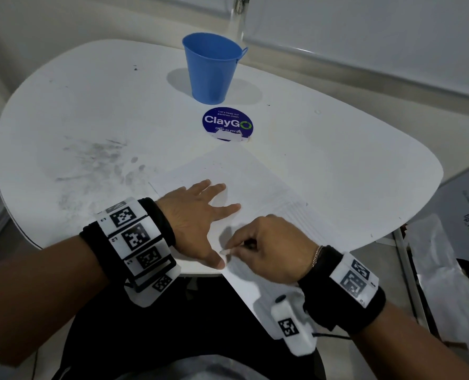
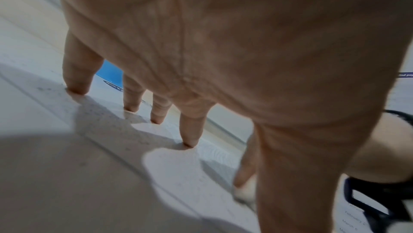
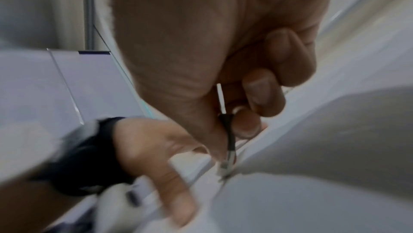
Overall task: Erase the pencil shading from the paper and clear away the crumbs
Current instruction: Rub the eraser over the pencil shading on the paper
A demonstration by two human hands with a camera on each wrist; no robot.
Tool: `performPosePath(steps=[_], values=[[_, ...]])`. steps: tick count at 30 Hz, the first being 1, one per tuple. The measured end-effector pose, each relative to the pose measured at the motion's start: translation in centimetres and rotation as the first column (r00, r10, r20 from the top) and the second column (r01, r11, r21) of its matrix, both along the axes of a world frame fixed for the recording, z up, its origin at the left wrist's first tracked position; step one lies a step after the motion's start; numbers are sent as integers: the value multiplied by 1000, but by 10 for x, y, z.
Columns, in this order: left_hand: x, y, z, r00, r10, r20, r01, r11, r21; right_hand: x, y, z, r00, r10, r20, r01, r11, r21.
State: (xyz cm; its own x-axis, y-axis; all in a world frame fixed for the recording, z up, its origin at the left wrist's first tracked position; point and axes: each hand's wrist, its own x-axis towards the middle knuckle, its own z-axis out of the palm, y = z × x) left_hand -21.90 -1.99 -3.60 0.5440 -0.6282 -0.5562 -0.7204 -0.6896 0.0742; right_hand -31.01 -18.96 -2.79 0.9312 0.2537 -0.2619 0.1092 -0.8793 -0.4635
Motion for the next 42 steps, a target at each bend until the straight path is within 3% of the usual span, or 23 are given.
performPosePath(steps=[3,8,13,18,22,27,32,37,42], values=[[-1,-1,1,1000,-2,5,2,1000,7,8,-13,0,984,-145,100,150,987,-51],[1,0,-4,1000,5,0,-5,1000,0,-1,0,2,1000,-26,-1,26,1000,-6],[1,-2,-4,1000,19,7,-19,1000,-5,8,-16,1,981,-165,99,171,984,-55],[1,-2,-4,1000,25,4,-25,1000,-10,0,-5,2,1000,-16,-16,16,1000,11],[0,-2,-4,999,31,10,-31,999,-19,11,-22,-3,977,-192,95,195,981,-23],[0,-2,-3,1000,30,-1,-30,999,-21,1,-8,-5,999,-18,-37,20,998,55],[0,0,-4,999,33,5,-33,999,-29,12,-26,-3,982,-182,58,183,983,-16],[0,-2,-4,1000,29,10,-28,999,-30,0,-7,0,998,-3,-67,6,999,49],[-1,-1,-3,1000,28,12,-27,999,-40,11,-27,-1,971,-212,107,217,976,-37]])
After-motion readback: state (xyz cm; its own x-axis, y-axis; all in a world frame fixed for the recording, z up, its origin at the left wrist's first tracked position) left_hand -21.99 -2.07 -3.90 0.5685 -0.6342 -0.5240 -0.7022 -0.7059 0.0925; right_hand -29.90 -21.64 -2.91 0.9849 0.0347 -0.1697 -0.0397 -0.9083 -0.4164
